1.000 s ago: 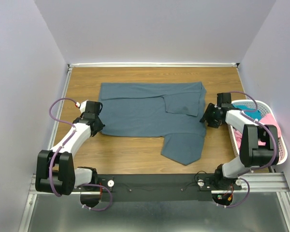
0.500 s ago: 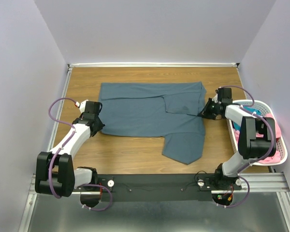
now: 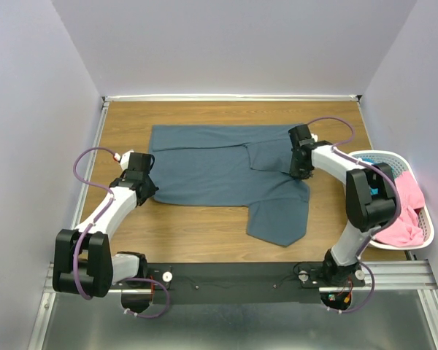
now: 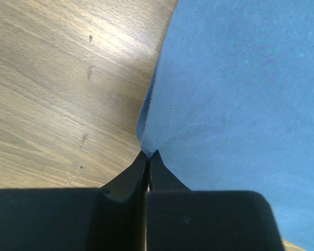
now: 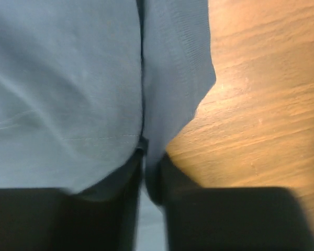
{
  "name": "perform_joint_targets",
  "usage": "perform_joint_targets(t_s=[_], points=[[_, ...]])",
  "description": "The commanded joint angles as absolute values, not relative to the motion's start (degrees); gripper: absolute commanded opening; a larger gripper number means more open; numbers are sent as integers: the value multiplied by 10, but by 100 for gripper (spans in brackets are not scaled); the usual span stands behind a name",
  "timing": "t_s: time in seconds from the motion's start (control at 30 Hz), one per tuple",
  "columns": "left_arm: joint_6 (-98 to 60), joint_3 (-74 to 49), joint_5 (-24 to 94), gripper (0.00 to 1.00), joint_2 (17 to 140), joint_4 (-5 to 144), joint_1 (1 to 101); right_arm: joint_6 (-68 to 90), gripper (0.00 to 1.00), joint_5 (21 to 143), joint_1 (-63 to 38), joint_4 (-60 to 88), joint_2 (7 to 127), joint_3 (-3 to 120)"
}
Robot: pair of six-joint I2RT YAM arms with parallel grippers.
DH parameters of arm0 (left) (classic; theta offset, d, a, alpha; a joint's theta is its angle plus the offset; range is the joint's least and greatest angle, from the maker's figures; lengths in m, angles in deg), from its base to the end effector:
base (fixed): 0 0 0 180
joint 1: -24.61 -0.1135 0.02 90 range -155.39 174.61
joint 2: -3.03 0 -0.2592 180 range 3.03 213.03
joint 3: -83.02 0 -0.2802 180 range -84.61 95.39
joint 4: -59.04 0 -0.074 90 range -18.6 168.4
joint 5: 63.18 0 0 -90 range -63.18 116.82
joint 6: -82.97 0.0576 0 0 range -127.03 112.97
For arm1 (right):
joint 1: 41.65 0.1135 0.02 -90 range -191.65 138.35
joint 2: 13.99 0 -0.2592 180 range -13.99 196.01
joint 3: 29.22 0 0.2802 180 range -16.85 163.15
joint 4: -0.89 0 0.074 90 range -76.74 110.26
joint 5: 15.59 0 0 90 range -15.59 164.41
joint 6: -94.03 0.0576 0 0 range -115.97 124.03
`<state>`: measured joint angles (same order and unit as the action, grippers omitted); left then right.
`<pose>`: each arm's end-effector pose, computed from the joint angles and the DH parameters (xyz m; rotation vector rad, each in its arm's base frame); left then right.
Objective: Fold and stack the t-shirts
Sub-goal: Fold the tshirt
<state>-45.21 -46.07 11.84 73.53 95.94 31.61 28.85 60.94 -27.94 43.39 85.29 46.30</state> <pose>0.2688 -0.0180 0.1558 -0.7688 2.3865 0.0144 0.3632 0.0748 0.1374 0.3248 2.6538 -0.1126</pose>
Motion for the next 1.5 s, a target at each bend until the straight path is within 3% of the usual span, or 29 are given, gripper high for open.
perform_joint_targets(t_s=[0.0,0.13,0.23,0.4,0.6,0.87,1.2,1.3,1.33,1.4,1.47], points=[[-450,-466,102,4,725,950,323,288,38,523,-238,490,884,495],[-450,-466,100,4,724,949,326,265,55,592,-219,489,856,520],[-451,-466,99,4,719,950,326,265,62,618,-218,489,817,515],[-451,-467,99,4,713,946,327,276,64,628,-254,491,715,443],[-449,-468,104,5,712,942,327,293,64,687,-347,484,677,362],[-448,-470,103,4,708,942,327,329,50,805,-431,388,683,273],[-447,-470,106,4,709,939,327,313,46,868,-436,328,693,245],[-447,-470,105,4,709,940,328,318,28,865,-436,330,681,237],[-447,-470,104,4,706,940,327,324,14,857,-436,339,673,236],[-449,-469,101,4,704,941,328,331,5,844,-436,361,656,245],[-450,-469,99,4,700,942,327,336,3,824,-437,415,631,267]])
